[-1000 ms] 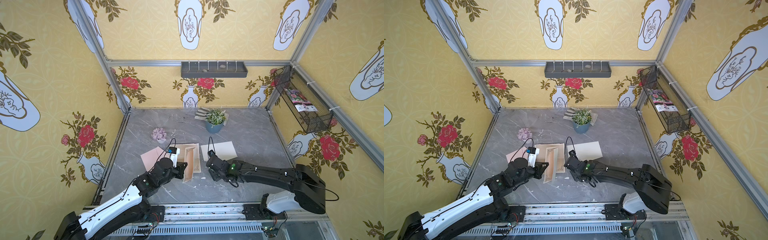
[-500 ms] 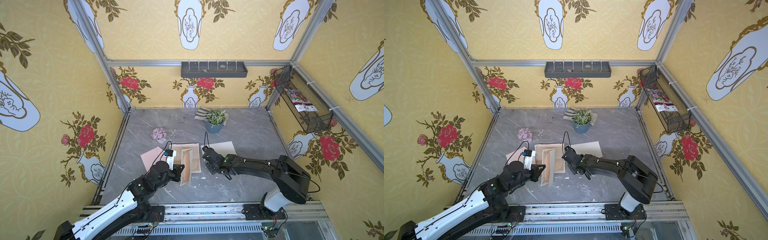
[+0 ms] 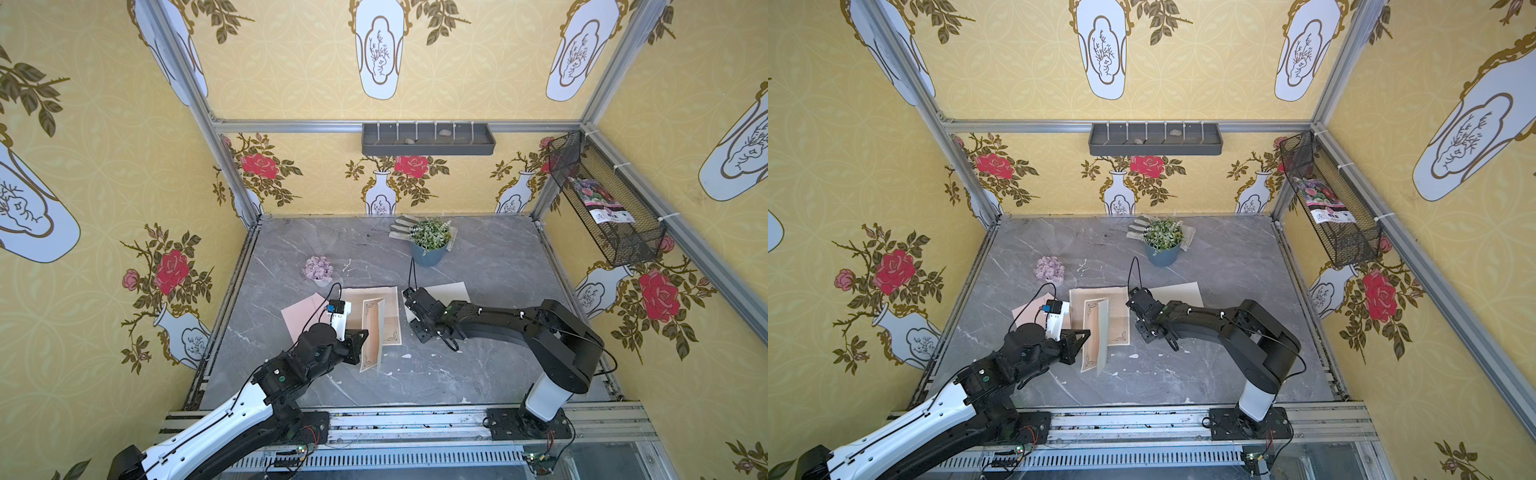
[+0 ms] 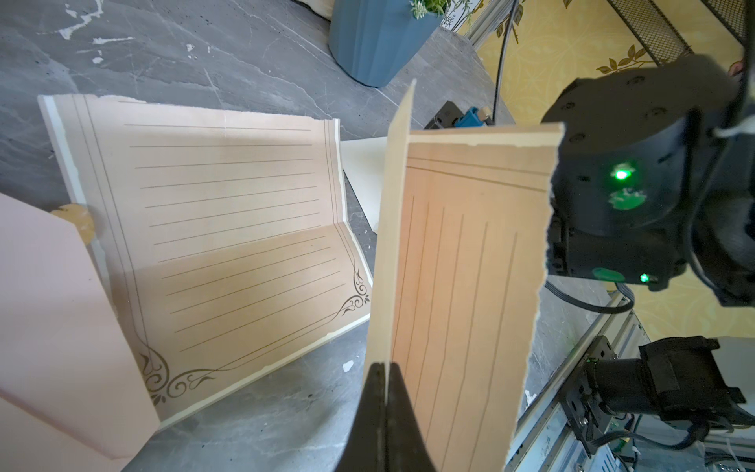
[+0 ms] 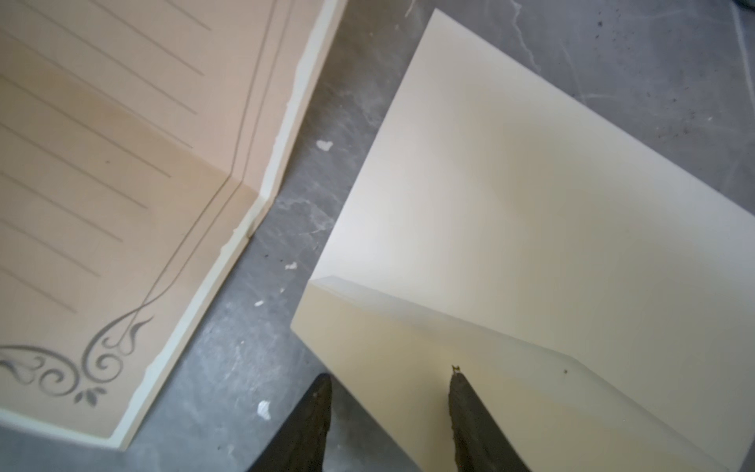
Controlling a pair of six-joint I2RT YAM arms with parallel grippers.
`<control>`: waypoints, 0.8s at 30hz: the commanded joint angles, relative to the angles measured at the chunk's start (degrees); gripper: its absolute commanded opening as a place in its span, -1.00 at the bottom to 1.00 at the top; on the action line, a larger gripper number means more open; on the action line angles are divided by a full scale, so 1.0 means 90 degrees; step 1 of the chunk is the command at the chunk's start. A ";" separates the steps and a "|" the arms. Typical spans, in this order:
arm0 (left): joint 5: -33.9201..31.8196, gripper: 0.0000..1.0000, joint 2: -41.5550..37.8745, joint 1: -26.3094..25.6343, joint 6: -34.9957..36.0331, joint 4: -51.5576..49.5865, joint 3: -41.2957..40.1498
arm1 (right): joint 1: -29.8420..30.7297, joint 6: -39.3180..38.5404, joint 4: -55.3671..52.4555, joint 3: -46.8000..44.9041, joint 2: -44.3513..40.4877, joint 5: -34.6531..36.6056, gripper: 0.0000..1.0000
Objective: Take the letter paper out of the envelope
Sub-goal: Adjust the envelope at the center of the board.
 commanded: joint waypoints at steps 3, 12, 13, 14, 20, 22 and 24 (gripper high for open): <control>0.0066 -1.00 -0.0007 0.0005 0.0004 0.0019 -0.0052 | -0.0539 0.0623 -0.0273 0.0219 0.0240 -0.0057 -0.21; 0.0115 -1.00 0.0003 -0.0001 -0.0057 0.0147 -0.0117 | -0.1333 0.0866 -0.0229 0.0191 0.0178 -0.0341 -0.28; 0.0126 -1.00 0.0016 0.0000 -0.0076 0.0180 -0.0129 | -0.1386 0.0865 -0.0270 0.0218 0.0142 -0.0269 -0.28; 0.0153 -1.00 0.0040 0.0000 -0.0086 0.0215 -0.0123 | -0.1448 0.0857 -0.0321 0.0254 0.0118 -0.0192 -0.28; 0.0377 -1.00 0.0426 0.0000 -0.0135 0.0359 0.0009 | -0.1801 0.0829 -0.0711 0.0539 0.0059 0.0064 -0.27; 0.0430 -1.00 0.0601 0.0000 -0.0135 0.0405 0.0071 | -0.1573 0.0889 -0.0806 0.0610 -0.0201 -0.0030 -0.27; 0.0429 -1.00 0.0721 0.0000 -0.0135 0.0405 0.0115 | -0.1050 0.0989 -0.0770 0.0609 -0.0575 0.0026 -0.21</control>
